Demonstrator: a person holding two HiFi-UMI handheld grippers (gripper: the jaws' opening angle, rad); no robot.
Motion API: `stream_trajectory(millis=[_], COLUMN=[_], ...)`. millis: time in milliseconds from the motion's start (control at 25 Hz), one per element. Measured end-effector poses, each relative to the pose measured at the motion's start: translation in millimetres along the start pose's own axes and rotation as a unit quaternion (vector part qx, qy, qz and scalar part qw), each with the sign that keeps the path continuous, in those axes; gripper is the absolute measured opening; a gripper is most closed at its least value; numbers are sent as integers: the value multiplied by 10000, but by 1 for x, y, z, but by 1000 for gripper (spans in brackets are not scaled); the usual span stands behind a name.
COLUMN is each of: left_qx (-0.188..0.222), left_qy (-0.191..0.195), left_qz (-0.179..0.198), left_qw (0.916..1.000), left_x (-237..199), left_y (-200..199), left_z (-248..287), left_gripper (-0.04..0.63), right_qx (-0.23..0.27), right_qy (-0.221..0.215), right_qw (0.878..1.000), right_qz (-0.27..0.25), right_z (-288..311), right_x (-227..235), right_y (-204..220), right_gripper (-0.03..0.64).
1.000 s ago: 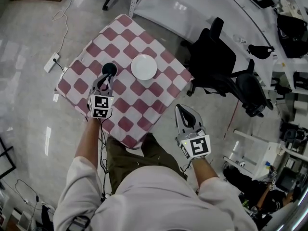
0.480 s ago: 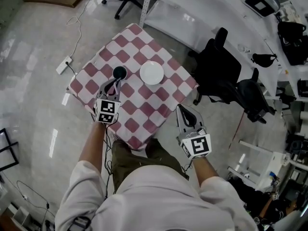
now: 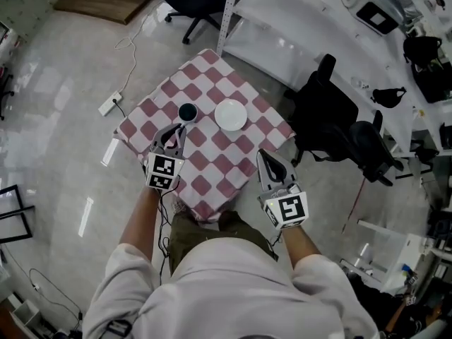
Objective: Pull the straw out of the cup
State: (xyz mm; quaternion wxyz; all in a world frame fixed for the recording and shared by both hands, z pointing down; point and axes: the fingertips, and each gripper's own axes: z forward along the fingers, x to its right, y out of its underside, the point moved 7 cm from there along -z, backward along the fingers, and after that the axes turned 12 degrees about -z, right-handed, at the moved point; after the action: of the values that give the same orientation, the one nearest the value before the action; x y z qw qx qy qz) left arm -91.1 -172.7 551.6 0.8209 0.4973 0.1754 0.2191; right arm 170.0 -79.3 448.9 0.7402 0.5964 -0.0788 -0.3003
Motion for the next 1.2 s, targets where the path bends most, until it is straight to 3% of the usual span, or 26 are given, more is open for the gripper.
stream_trajectory(millis=[1200], left_qx=[612], left_qy=[6], left_qz=[111], left_qw=[9981], left_x=[52], left_y=[-79], left_z=[-154], left_gripper=[37], right_qx=[680], right_qy=[-317], right_qw=[9970], right_qz=[-194], right_z=[-26], right_x=[-35], right_y=[-41], right_gripper=[3])
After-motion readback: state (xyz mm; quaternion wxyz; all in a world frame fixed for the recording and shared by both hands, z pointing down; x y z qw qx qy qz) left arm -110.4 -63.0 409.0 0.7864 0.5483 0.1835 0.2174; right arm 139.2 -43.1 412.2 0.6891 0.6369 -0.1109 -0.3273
